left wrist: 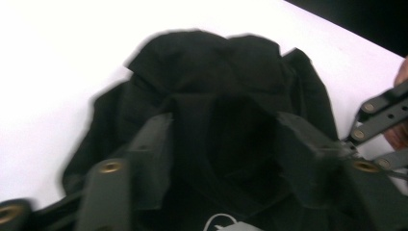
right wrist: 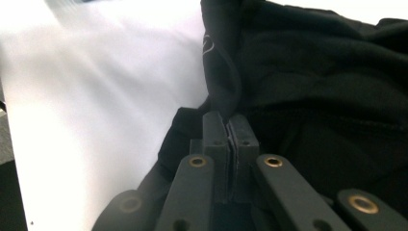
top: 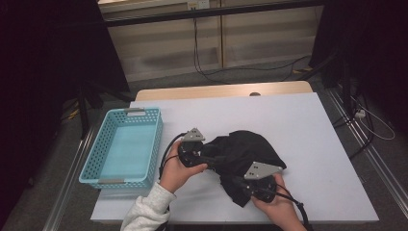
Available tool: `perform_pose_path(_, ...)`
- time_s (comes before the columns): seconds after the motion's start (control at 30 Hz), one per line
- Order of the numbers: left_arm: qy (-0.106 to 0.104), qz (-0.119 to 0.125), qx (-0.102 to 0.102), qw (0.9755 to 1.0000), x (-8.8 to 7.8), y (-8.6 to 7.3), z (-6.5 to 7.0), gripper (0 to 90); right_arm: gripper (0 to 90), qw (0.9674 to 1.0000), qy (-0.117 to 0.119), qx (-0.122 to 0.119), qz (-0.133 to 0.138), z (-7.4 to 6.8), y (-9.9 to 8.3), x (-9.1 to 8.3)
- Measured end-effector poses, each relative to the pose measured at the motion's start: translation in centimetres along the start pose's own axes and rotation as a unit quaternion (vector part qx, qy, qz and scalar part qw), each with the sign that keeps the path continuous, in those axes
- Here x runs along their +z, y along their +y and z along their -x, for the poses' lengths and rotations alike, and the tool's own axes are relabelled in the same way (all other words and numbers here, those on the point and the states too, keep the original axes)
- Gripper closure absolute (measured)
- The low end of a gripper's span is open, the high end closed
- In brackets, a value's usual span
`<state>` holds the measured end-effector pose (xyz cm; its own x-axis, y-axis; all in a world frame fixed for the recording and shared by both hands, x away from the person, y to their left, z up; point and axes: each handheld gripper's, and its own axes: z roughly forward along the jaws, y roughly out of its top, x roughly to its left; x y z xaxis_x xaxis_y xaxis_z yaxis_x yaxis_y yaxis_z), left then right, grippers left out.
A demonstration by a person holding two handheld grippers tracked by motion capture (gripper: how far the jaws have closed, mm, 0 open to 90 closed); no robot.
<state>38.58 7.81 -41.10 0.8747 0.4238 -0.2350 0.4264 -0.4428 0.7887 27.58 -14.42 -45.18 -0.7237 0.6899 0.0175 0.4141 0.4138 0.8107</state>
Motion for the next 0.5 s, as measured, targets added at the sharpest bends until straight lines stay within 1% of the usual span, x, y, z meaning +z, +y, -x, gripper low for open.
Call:
perform_pose_path(0.03, -0.003, -0.002, -0.001, 1.0000, 0.2, 0.0, 0.0, 45.3, 88.4, 1.0000, 0.000, 0.003, -0.001, 0.0, -0.1, -0.1)
perform_pose_path(0.07, -0.006, -0.007, 0.002, 1.0000, 0.4, 0.0, 0.0, 50.5, 88.4, 1.0000, 0.003, 0.007, -0.001, 0.1, -0.1, -0.1)
perform_pose_path(0.1, -0.009, -0.009, 0.002, 0.9999, 0.5, 0.0, 0.0, 61.4, 88.4, 1.0000, 0.001, 0.007, -0.003, 0.1, -0.2, -0.2)
perform_pose_path(0.13, -0.008, 0.001, -0.003, 1.0000, 0.6, 0.0, 0.0, 66.7, 88.4, 1.0000, -0.001, 0.006, -0.007, 0.2, -0.3, -0.3)
perform_pose_path(0.17, -0.010, -0.002, -0.006, 0.9999, 0.6, 0.0, -0.1, 71.0, 88.4, 0.9999, 0.002, 0.007, -0.009, 0.2, -0.5, -0.4)
perform_pose_path(0.2, -0.005, -0.007, -0.012, 0.9999, 0.5, 0.0, -0.1, 82.6, 88.4, 0.9999, 0.004, 0.009, -0.009, 0.3, -0.6, -0.5)
perform_pose_path(0.23, 0.000, 0.002, -0.018, 0.9998, 0.4, 0.0, -0.3, 84.9, 88.4, 0.9999, 0.001, 0.009, -0.012, 0.3, -0.8, -0.7)
perform_pose_path(0.3, 0.007, 0.005, -0.037, 0.9993, -0.3, 0.0, -0.8, 88.7, 88.5, 0.9998, -0.003, 0.006, -0.019, 0.5, -1.1, -1.0)
perform_pose_path(0.37, 0.011, 0.008, -0.045, 0.9989, -0.9, 0.0, -1.2, 88.9, 88.5, 0.9997, -0.011, 0.012, -0.020, 1.0, -1.4, -1.6)
perform_pose_path(0.43, 0.011, 0.010, -0.060, 0.9981, -1.4, -0.1, -1.7, 89.1, 88.5, 0.9994, -0.023, 0.018, -0.018, 1.8, -1.6, -2.3)
perform_pose_path(0.47, 0.012, 0.014, -0.061, 0.9979, -1.5, -0.1, -1.8, 89.0, 88.5, 0.9992, -0.030, 0.021, -0.015, 2.2, -1.7, -2.8)
perform_pose_path(0.5, 0.020, 0.013, -0.060, 0.9979, -1.7, -0.2, -1.9, 88.9, 88.5, 0.9989, -0.036, 0.026, -0.014, 2.6, -1.7, -3.3)
